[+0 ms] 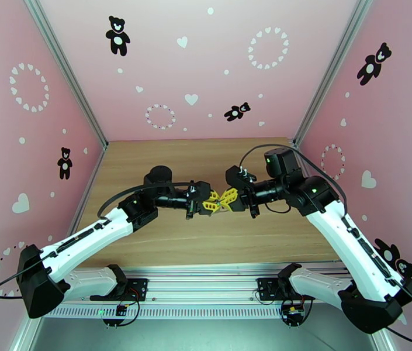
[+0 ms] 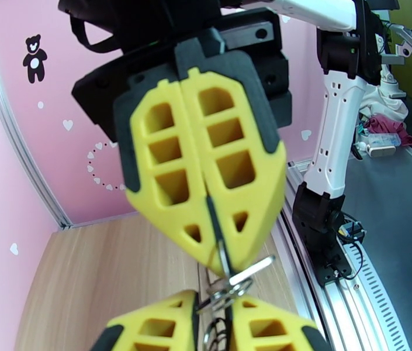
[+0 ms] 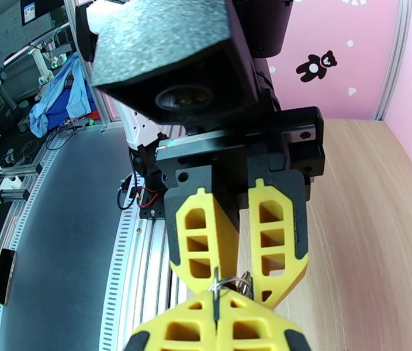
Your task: Remove the keys from the keyring
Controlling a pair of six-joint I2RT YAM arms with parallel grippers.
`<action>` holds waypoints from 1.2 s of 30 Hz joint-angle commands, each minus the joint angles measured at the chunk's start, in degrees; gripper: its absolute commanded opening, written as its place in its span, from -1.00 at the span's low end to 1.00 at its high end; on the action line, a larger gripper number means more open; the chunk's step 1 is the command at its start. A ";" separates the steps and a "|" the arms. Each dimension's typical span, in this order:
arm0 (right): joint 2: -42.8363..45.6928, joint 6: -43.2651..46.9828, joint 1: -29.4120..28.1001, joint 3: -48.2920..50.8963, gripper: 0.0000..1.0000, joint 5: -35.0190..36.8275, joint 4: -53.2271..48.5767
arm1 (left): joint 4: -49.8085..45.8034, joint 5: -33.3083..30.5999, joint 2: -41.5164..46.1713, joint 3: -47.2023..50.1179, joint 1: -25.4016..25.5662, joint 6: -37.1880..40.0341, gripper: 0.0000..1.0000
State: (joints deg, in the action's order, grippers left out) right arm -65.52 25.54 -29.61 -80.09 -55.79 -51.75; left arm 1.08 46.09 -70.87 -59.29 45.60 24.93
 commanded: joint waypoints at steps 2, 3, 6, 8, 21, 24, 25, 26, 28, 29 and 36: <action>1.02 -0.56 0.15 -1.13 -1.00 -1.20 0.71 | 1.97 0.76 2.37 0.87 0.24 -1.81 -0.69; 1.02 -0.62 0.14 -1.17 -1.00 -1.41 0.68 | 2.45 0.98 2.64 1.09 0.27 -2.05 -0.69; 1.14 -0.33 0.12 -1.27 -1.00 -1.34 0.30 | 2.14 1.89 2.93 0.75 0.22 -2.72 -0.76; 1.31 -0.25 0.24 -1.21 -1.00 -1.33 0.17 | 2.47 2.44 3.25 0.97 0.26 -2.95 -0.83; 3.09 1.13 0.96 -0.96 -1.00 1.34 -1.48 | 9.06 2.23 4.77 2.35 -0.85 -10.81 -1.00; 3.42 1.53 1.02 -0.83 -1.00 3.30 -1.86 | 12.29 2.88 4.73 2.68 -0.88 -15.36 -1.00; 3.54 1.56 1.03 -1.00 -1.00 3.49 -1.99 | 12.87 3.36 4.53 2.49 -0.87 -16.31 -1.00; 3.68 1.51 1.03 -1.19 -1.00 3.63 -1.75 | 12.98 2.75 4.20 2.19 -0.93 -17.59 -1.00; 4.36 0.63 0.98 -0.93 -1.00 3.98 -0.45 | 12.66 1.33 3.66 1.87 -0.87 -19.40 -1.00; 4.67 0.38 1.03 -0.70 -1.00 4.33 0.09 | 14.65 0.51 3.45 2.49 -0.87 -21.42 -1.00; 4.94 1.30 0.95 -0.34 -1.00 5.96 0.68 | 27.49 -2.55 2.74 6.19 -0.87 -35.75 -1.00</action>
State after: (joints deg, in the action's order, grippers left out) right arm -60.84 26.15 -28.84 -80.12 -51.51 -50.48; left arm 17.67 45.82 -67.90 -53.89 45.04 -2.17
